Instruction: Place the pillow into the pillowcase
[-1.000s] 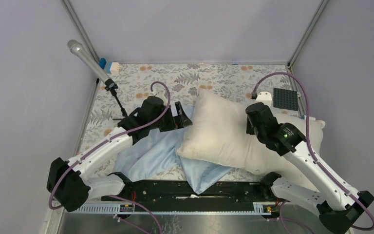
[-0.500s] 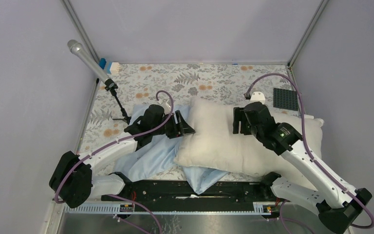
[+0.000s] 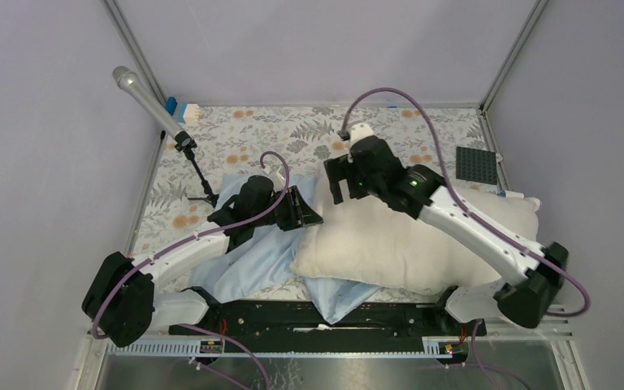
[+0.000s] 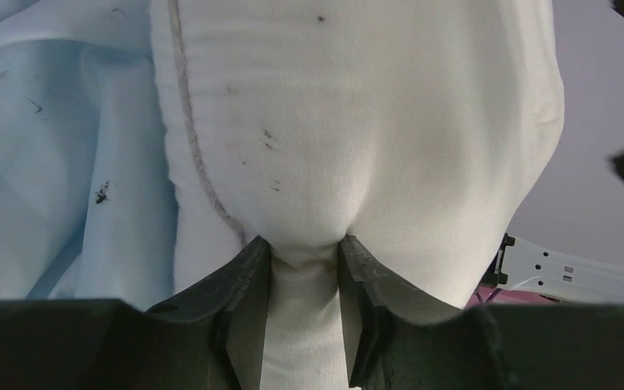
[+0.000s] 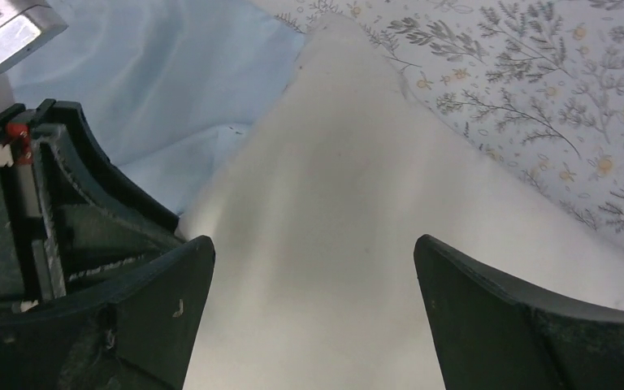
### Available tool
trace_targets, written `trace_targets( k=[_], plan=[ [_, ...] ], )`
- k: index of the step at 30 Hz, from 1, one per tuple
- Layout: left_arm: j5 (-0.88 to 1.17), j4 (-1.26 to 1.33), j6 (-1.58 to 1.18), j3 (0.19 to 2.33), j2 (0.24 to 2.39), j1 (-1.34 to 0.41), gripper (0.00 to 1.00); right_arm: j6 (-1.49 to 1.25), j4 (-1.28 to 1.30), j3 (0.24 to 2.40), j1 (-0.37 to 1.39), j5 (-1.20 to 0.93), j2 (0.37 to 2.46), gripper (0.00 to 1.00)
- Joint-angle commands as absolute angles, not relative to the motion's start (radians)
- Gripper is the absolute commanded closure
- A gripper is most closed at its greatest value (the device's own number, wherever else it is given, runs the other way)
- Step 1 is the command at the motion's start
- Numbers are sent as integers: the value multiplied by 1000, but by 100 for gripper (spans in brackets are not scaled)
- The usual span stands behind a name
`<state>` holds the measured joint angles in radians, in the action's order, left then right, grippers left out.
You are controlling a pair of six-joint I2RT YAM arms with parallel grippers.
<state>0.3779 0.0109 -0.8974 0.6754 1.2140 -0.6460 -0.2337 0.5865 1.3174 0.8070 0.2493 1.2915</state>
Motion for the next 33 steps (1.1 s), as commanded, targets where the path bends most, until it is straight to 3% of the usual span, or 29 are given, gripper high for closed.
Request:
trace_targets(
  k=[1,8,15,16,17,19,20,21,26,29,31,33],
  plan=[
    [401,81,-890,656,1189,-650,66,-193,546,1435,831,249,1451,1],
    [371,26,-869,675,1192,-650,69,-254,679,1506,898,398,1620,0],
    [338,-8,-854,690,1181,-650,72,-359,741,1420,930,487,1708,2],
    [329,-28,-851,693,1176,-650,72,-363,746,1415,930,483,1721,9],
    [320,-41,-847,698,1171,-650,72,-366,739,1406,929,477,1729,24],
    [296,-67,-841,706,1152,-650,72,-369,726,1398,930,476,1727,73],
    [286,-81,-837,711,1143,-650,71,-372,723,1399,929,482,1719,93],
    [277,-96,-834,719,1134,-650,70,-373,720,1400,930,490,1705,100],
    [240,-168,-804,769,1081,-650,61,-377,687,1411,916,518,1541,100],
    [190,-225,-795,811,1028,-650,49,-388,656,1399,889,538,1401,100],
    [145,-250,-799,829,991,-649,33,-402,660,1396,869,580,1320,100],
    [74,-281,-814,837,956,-649,29,-415,666,1396,863,647,1247,100]
  ],
)
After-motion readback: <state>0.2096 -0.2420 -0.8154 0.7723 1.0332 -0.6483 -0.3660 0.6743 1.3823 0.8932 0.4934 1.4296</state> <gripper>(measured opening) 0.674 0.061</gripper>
